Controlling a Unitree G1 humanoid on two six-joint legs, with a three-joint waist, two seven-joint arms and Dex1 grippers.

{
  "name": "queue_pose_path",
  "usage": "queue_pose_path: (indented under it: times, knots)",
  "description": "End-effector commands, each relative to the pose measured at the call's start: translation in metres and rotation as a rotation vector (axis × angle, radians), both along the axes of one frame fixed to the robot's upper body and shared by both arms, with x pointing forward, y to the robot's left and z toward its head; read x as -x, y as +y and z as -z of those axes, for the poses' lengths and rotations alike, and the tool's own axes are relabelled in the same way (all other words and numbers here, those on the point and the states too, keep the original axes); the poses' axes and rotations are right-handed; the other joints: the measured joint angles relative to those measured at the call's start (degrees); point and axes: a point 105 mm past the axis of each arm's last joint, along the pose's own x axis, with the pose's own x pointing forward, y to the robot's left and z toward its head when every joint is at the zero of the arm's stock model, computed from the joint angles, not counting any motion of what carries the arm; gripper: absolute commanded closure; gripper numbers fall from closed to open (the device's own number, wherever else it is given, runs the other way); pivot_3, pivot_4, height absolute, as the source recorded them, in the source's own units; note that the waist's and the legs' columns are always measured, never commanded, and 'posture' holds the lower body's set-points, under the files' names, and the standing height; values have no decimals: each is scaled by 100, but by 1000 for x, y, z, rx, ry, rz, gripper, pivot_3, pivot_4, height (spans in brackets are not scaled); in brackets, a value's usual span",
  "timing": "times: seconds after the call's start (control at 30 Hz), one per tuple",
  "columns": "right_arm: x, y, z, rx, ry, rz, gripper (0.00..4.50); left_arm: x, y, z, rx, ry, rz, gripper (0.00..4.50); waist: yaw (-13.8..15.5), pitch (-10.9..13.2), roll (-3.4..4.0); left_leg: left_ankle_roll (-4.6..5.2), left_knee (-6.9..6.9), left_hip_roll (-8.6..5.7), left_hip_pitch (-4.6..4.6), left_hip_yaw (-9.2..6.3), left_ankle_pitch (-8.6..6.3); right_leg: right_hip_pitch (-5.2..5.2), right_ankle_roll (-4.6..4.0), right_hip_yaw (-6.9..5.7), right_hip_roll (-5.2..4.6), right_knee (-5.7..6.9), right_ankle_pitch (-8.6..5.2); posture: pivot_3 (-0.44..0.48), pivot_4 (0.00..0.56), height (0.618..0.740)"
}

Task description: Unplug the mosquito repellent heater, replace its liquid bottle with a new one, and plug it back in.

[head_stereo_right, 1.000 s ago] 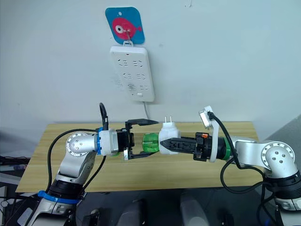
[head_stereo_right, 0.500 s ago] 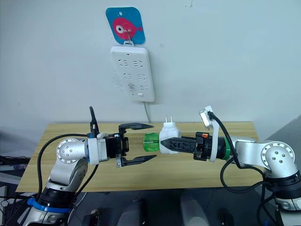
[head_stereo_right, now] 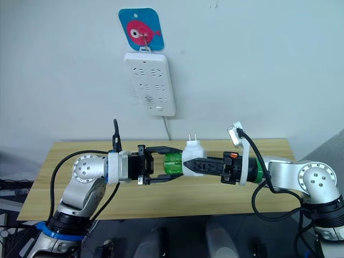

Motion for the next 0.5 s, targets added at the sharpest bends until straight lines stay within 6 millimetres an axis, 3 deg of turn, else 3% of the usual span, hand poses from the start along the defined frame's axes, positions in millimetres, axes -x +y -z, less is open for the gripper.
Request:
queue_pose_path:
  times: [0.03, 0.07, 0.17, 0.3, 0.37, 0.5]
  knots:
    - [4, -2, -10, -27, -37, -20, 1480, -13, 18, -3, -39, 384, -46, 2232, 1, 1, 1, 1, 1, -1, 0, -2, 0, 1, 16, -1, 1, 1, -9, -161, 212, 725]
    - [5, -1, -10, -23, -39, -27, 1480, -14, 22, -7, -40, 506, -23, 2232, 1, 1, 2, 1, 1, -1, 1, -1, 0, 1, 17, 0, 0, 1, -10, -161, 212, 725]
    - [7, 0, -10, -19, -44, -41, 1480, -20, 24, -16, -31, 603, -9, 2232, 1, 2, 2, 1, 2, -2, 1, -1, 0, 1, 19, -4, 1, 0, -11, -157, 211, 725]
    - [7, 0, -10, -21, -45, -39, 1480, -20, 16, -26, -29, 588, 9, 2232, -3, 3, 3, 1, -4, 1, 1, -1, 0, -1, 15, -4, 2, -2, -9, -161, 213, 725]
    - [5, -1, -10, -27, -40, -25, 1480, -18, 13, -24, -53, 486, 5, 2232, 1, 3, 3, 1, -6, 3, 1, -2, 0, -2, 6, -5, 2, -2, -5, -162, 214, 725]
    - [1, -3, -12, -42, -26, 4, 1480, -20, 11, -16, -94, 284, -24, 934, 16, 3, 3, 1, -5, 2, 0, 0, 1, -1, -10, -3, 0, -4, 3, -162, 216, 725]
